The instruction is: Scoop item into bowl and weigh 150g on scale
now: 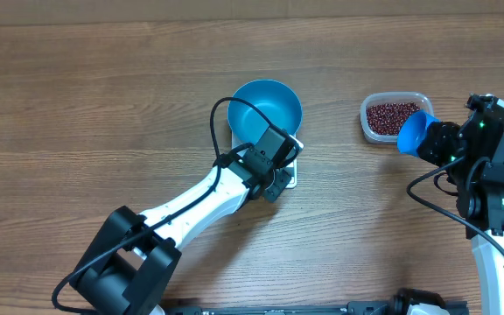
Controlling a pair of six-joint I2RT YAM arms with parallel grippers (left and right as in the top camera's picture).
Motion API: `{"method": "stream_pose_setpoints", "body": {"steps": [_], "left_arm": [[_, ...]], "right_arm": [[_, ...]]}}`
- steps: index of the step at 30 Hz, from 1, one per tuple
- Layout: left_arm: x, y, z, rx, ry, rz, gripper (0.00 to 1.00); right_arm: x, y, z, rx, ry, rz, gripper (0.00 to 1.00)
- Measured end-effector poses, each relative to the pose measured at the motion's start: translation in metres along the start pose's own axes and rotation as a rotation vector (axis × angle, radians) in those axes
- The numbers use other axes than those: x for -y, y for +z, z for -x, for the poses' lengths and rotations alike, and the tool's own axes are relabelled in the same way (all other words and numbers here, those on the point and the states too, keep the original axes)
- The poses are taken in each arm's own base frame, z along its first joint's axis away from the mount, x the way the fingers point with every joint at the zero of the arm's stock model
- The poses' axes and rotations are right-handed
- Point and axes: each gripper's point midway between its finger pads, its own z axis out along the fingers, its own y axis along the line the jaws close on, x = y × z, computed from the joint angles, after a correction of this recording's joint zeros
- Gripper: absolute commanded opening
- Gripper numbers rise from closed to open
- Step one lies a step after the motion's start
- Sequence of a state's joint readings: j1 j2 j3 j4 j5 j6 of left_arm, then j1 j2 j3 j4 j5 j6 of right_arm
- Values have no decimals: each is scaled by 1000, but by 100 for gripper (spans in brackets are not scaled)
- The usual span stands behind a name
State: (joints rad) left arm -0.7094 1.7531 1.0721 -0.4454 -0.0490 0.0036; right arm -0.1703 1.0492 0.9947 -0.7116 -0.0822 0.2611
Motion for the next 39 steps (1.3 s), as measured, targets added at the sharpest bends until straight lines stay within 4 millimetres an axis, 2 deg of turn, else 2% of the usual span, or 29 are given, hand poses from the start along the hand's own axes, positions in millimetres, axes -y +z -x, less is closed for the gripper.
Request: {"method": "stream_pose_setpoints", "body": {"steps": [32,39], "left_arm": [[-9,3,6,24,-3,53,4],[-8,15,7,28,-40,53,4]], "right_arm": [[1,3,-6,-29,3,-2,4],[1,3,-7,-34,4,-4,4]]}}
